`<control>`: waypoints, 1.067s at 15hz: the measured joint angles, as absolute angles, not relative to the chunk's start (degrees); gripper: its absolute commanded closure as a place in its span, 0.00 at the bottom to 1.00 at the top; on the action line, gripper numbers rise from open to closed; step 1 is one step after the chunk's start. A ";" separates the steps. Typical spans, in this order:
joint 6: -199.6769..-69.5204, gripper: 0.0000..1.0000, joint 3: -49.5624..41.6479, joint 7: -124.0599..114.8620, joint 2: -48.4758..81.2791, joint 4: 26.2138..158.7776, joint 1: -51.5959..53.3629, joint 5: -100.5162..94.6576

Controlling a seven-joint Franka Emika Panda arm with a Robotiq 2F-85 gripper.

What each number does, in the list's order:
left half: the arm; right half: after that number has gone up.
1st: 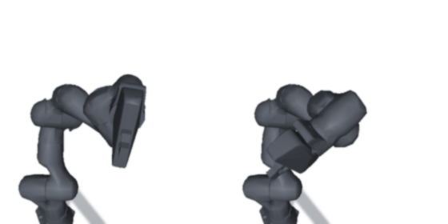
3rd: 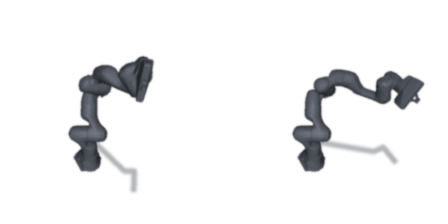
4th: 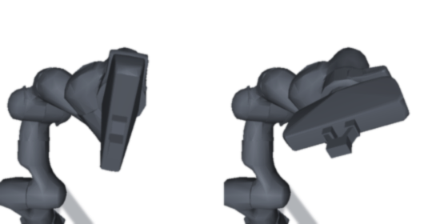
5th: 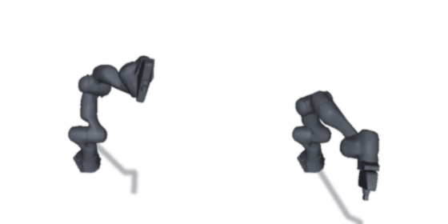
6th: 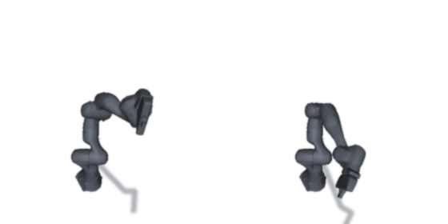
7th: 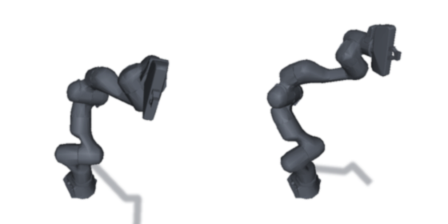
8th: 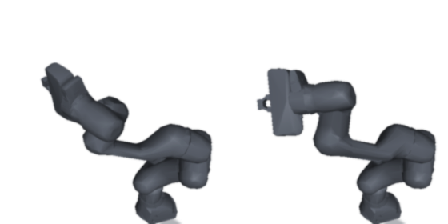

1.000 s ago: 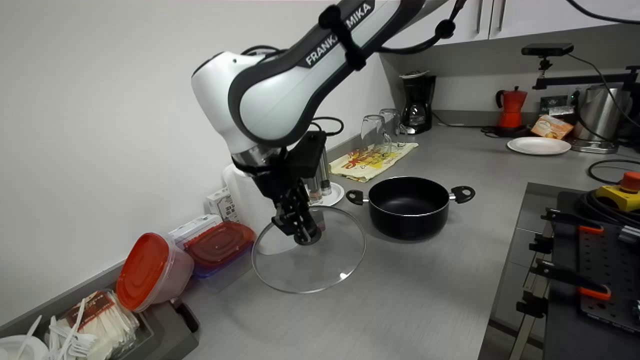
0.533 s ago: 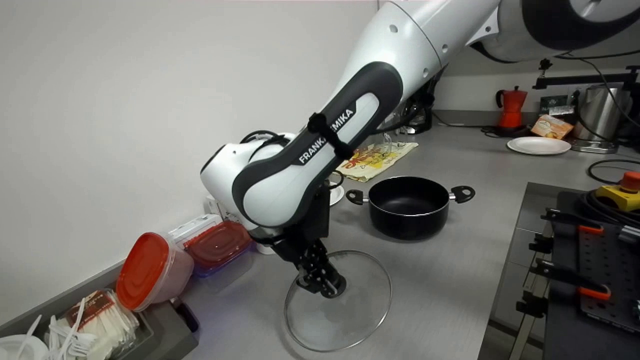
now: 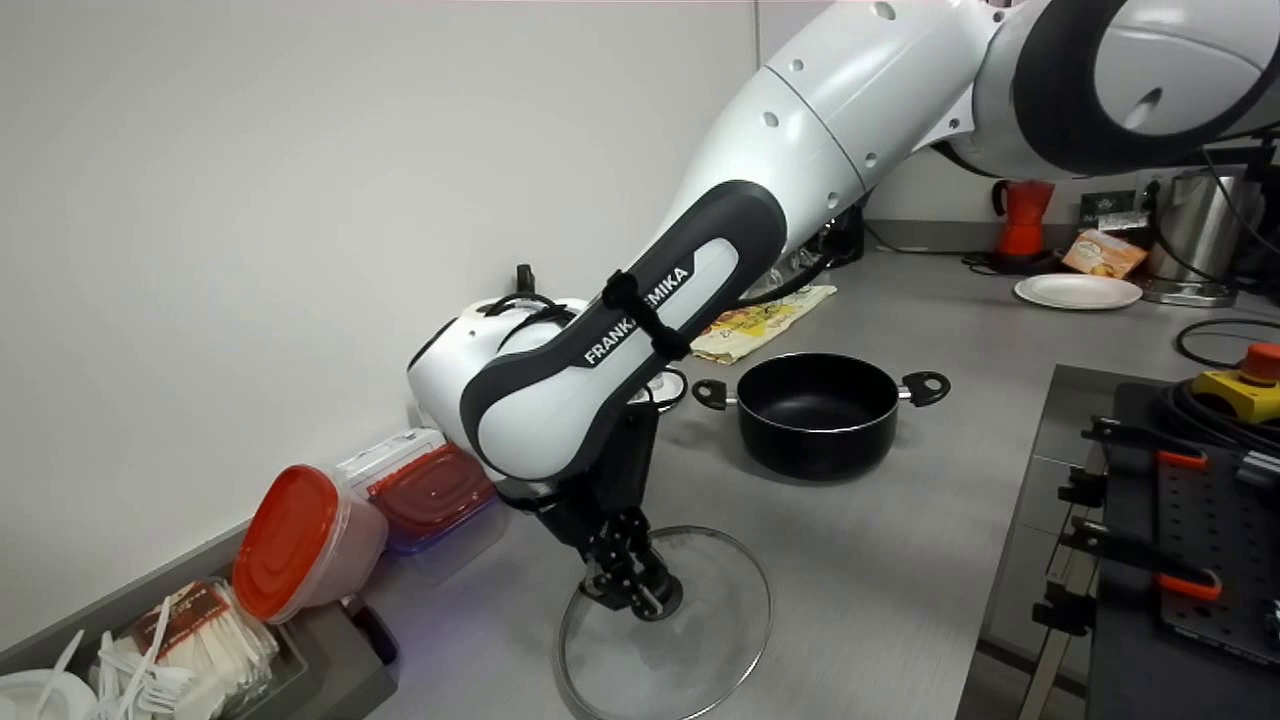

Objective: Remove the lid from the pot

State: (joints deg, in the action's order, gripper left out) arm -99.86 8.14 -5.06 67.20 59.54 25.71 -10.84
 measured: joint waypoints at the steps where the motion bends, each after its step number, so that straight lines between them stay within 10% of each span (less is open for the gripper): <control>1: -99.86 0.75 7.98 -5.70 67.71 58.56 25.60 -10.16; 14: -99.71 0.75 5.07 -11.62 72.97 50.35 23.32 -6.71; 16: -99.15 0.50 4.93 -11.59 73.01 50.21 23.76 -6.94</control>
